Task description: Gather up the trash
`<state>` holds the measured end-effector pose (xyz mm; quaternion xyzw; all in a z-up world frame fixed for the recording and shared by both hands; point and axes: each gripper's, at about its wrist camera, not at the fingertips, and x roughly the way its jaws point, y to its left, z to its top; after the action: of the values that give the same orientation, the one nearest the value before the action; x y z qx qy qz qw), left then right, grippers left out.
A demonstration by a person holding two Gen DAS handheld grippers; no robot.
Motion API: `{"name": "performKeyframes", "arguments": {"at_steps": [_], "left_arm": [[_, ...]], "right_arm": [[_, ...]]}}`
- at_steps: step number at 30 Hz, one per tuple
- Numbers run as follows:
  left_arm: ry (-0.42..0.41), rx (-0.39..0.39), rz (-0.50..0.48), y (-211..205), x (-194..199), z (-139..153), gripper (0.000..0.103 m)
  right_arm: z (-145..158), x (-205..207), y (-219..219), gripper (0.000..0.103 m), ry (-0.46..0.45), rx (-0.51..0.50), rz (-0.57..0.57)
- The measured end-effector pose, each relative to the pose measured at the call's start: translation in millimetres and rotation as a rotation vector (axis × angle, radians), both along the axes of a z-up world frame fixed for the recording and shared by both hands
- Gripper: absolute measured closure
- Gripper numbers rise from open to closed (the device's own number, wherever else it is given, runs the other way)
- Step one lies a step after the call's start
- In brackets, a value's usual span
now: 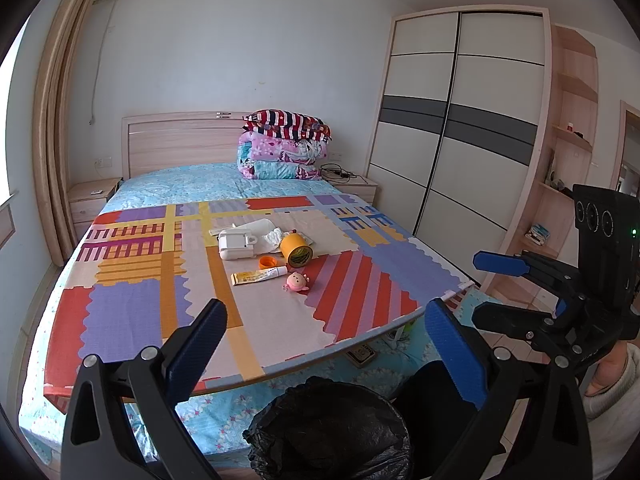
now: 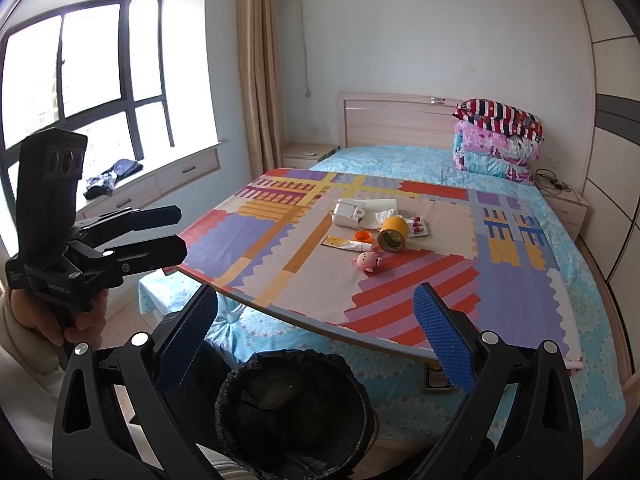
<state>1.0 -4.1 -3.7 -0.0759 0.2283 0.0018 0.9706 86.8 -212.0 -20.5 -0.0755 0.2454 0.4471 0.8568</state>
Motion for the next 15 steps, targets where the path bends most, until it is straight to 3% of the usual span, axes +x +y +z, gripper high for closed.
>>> {"name": "performKeyframes", "arguments": {"at_steps": [15], "left_arm": [[0.000, -0.007, -0.006, -0.3, 0.0, 0.2, 0.007]], "right_arm": [[0.1, -0.8, 0.1, 0.004, 0.000, 0.000, 0.002]]}}
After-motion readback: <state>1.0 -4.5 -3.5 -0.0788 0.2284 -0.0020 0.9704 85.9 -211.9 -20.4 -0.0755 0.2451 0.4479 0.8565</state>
